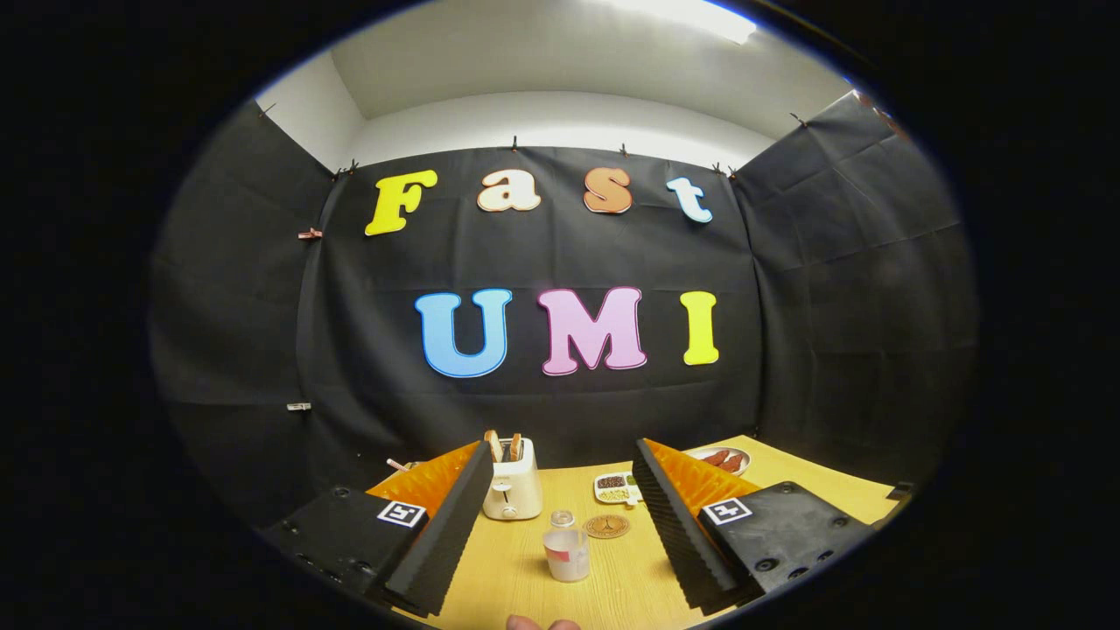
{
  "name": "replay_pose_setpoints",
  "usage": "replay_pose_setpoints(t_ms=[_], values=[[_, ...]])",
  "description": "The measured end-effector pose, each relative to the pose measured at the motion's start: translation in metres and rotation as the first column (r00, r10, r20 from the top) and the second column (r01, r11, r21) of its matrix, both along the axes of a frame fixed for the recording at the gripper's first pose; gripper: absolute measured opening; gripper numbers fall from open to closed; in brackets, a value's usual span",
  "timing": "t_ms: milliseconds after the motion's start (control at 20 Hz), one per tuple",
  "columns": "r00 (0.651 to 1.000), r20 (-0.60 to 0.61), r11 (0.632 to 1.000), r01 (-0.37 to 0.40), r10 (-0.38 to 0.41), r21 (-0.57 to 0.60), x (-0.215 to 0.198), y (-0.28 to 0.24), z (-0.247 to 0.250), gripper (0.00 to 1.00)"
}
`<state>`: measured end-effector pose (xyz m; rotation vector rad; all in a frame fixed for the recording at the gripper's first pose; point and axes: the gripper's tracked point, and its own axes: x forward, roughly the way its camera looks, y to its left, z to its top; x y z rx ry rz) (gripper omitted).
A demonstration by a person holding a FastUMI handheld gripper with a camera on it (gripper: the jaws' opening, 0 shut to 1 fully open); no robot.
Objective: Take the bottle from table, then pour the juice into the cup, finally place the bottle on the coaster
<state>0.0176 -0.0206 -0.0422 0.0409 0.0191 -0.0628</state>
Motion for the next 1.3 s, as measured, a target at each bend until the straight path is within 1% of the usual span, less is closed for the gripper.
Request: replay_pose_setpoints(t_ms=[150, 250, 500, 650, 1000, 1100, 1300], values=[[1.0, -0.006, 0.999, 0.008, -0.008, -0.036, 0.005, 0.0, -0.022, 0.98], [0.999, -0.033, 0.999, 0.013, -0.015, -0.053, 0.01, 0.001, -0.048, 0.98], [0.997, -0.073, 0.999, 0.001, -0.003, -0.036, 0.026, 0.018, -0.11, 0.99], [0.994, -0.106, 0.998, 0.01, -0.017, -0.062, 0.04, 0.02, -0.152, 0.98], [0.985, -0.169, 0.999, 0.017, -0.025, -0.051, 0.074, 0.011, -0.239, 0.99], [0.983, -0.183, 0.998, 0.016, -0.027, -0.058, 0.081, 0.006, -0.256, 0.98], [0.985, -0.167, 0.997, 0.024, -0.036, -0.074, 0.095, -0.003, -0.274, 0.99]])
